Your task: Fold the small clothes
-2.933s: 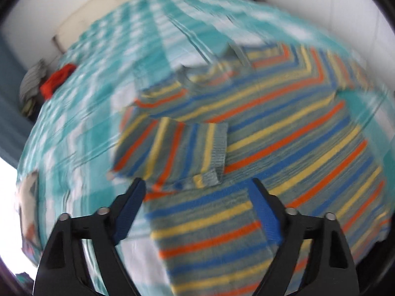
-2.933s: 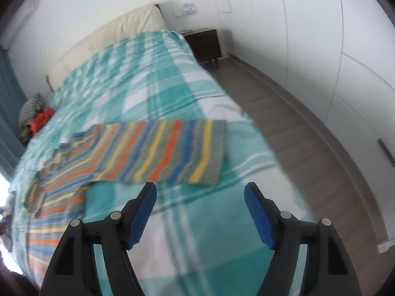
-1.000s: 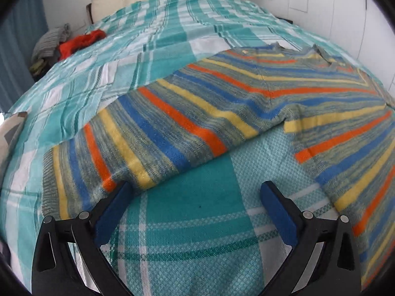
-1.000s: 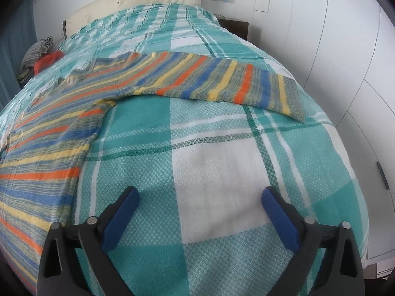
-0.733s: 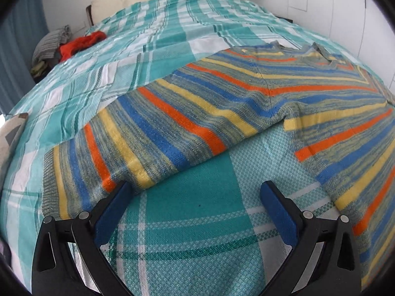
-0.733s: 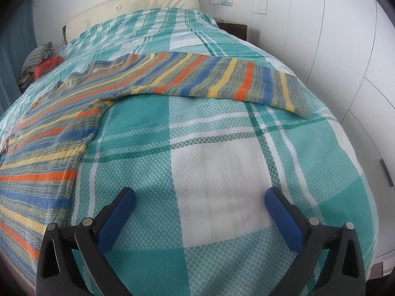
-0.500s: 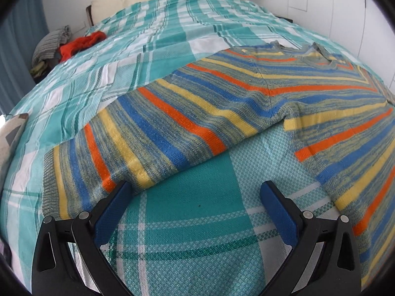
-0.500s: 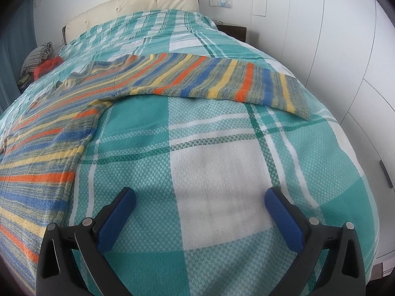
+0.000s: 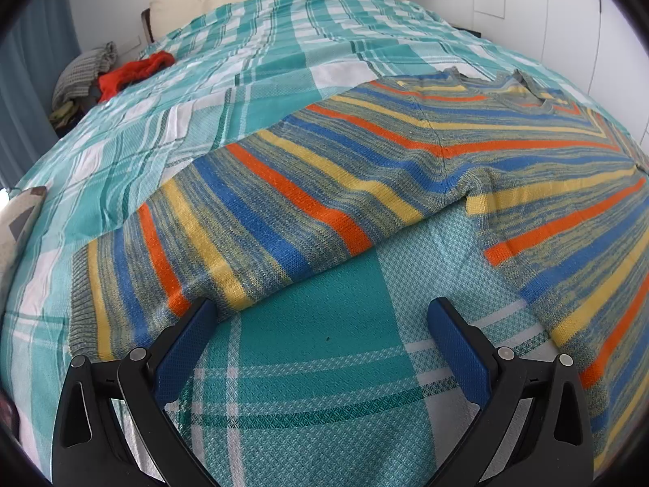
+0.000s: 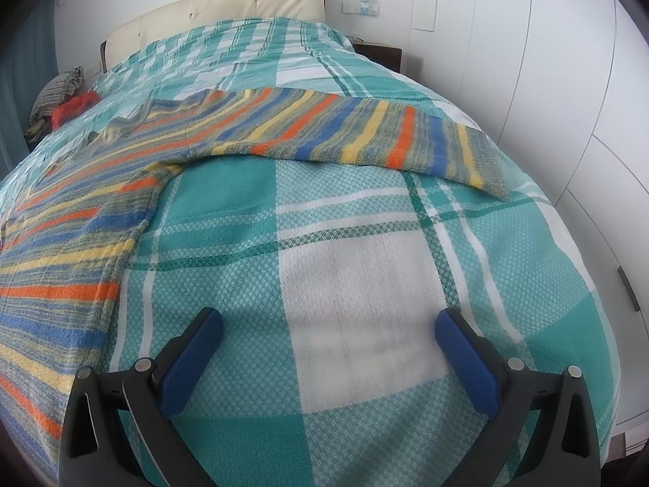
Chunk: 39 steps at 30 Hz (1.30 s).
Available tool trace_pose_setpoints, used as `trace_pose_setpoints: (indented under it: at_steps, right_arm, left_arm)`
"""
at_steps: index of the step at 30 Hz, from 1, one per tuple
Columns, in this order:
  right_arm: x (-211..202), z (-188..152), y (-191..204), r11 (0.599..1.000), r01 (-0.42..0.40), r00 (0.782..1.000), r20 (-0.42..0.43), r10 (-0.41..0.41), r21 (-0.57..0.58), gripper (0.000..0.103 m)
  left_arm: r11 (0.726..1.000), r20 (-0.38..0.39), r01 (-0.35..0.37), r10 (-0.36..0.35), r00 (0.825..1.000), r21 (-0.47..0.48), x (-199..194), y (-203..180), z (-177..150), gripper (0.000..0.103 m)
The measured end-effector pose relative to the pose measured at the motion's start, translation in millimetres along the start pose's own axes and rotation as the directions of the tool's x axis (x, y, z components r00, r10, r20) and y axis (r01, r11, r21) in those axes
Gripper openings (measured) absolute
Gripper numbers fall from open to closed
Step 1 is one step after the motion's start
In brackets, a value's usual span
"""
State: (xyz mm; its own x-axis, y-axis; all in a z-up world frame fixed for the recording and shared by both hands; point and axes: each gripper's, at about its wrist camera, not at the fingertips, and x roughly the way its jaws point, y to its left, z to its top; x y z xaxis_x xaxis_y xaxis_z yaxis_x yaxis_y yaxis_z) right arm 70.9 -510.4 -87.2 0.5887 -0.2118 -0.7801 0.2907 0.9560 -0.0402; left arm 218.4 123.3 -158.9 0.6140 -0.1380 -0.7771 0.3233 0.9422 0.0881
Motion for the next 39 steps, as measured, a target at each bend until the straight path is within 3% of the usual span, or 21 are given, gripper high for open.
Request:
trace_pose_setpoints:
  at_steps: [39]
  right_arm:
    - [-6.6,-5.9,-4.1,1.0,-0.02,0.999,0.032,0.02,0.011,0.103]
  left_arm:
    - [1.0,0.001,0.0,0.0,1.0,0.0,-0.4,0.0,-0.4,0.103]
